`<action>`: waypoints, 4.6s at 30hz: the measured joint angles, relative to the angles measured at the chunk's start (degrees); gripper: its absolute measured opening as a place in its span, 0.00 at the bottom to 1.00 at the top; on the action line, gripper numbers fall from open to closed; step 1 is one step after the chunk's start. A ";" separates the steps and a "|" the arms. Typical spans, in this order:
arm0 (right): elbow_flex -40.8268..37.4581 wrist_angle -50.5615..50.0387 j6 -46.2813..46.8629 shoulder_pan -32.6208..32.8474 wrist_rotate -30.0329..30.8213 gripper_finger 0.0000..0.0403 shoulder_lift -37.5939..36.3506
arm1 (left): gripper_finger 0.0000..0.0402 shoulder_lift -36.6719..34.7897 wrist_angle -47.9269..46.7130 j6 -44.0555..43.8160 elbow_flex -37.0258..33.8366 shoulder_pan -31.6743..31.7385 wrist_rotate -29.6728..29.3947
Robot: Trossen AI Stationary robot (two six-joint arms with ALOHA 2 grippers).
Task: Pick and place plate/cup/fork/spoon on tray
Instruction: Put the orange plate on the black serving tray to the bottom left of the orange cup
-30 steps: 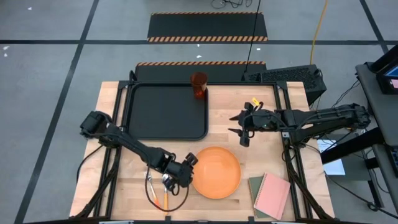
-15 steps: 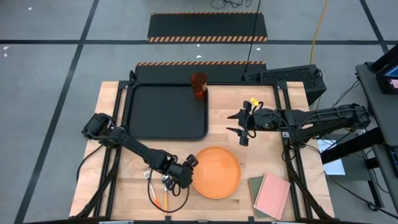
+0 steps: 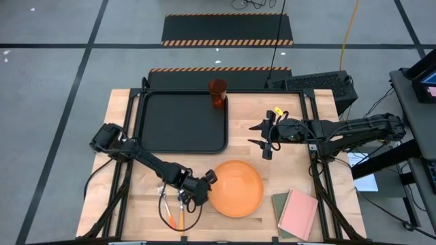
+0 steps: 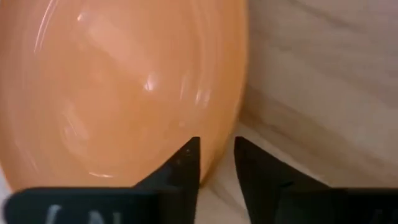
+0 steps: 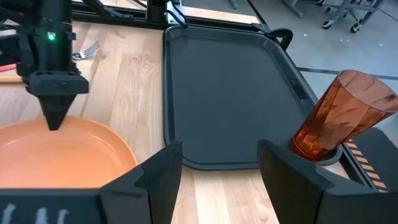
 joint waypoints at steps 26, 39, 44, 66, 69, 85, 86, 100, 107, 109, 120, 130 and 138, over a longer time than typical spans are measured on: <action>0.02 -0.02 0.02 0.00 0.01 0.50 0.04 | 0.02 -6.24 -5.35 4.78 0.70 -1.34 0.40; 0.02 0.00 -0.39 0.00 0.65 0.50 0.04 | 0.03 -19.98 -24.31 -3.44 0.73 -0.32 -12.95; 0.02 0.04 -1.05 0.00 4.69 0.50 0.04 | 0.03 -23.99 -33.92 -11.34 0.73 1.27 -23.41; 0.02 0.09 -2.50 0.02 6.14 0.50 0.04 | 0.04 -26.01 -35.69 -32.15 -12.25 16.27 -23.10; 0.02 0.32 -2.69 0.02 6.15 0.50 0.04 | 0.02 -26.01 -31.25 -31.46 -14.16 18.13 -21.77; 0.02 0.46 -2.75 0.02 6.15 0.50 0.04 | 0.05 -26.01 -17.05 -27.75 -20.13 23.20 -14.89; 0.02 0.46 -2.75 0.02 6.15 0.50 0.04 | 0.05 -26.01 -15.93 -27.21 -20.51 23.35 -14.68; 0.02 0.46 -2.95 0.02 6.15 0.50 0.04 | 0.08 -26.01 -11.46 -25.84 -22.62 24.53 -12.88; 0.02 0.46 -2.95 0.02 6.14 0.50 0.04 | 0.10 -26.01 -10.66 -26.16 -22.60 24.66 -12.87; 0.02 0.44 -2.95 0.02 6.15 0.50 0.04 | 0.10 -26.01 -10.71 -26.80 -22.61 24.64 -12.87; 0.02 0.44 -2.95 0.02 6.13 0.50 0.04 | 0.10 -26.01 -11.26 -29.18 -22.60 24.64 -12.85; 0.02 0.44 -2.95 0.02 6.13 0.50 0.04 | 0.10 -26.01 -17.90 -34.28 -21.00 24.60 -12.95; 0.02 0.44 -2.78 0.02 6.02 0.50 0.04 | 0.10 -26.01 -22.37 -37.23 -18.50 24.60 -13.09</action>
